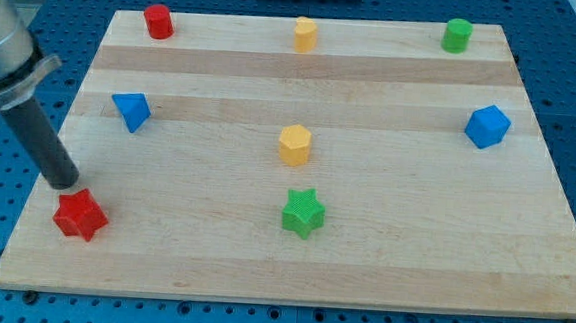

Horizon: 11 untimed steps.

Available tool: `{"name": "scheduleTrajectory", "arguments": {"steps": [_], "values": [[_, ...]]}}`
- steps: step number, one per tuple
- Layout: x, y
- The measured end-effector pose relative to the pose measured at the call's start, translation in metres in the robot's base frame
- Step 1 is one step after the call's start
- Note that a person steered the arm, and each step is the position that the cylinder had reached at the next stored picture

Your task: Push red star towards the bottom left

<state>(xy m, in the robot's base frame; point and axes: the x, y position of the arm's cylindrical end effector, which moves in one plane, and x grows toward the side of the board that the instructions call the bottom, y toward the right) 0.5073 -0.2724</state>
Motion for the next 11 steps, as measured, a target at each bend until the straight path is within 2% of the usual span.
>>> {"name": "scheduleTrajectory", "arguments": {"steps": [3, 6, 11], "values": [[0.017, -0.001], [0.034, 0.021], [0.035, 0.03]]}}
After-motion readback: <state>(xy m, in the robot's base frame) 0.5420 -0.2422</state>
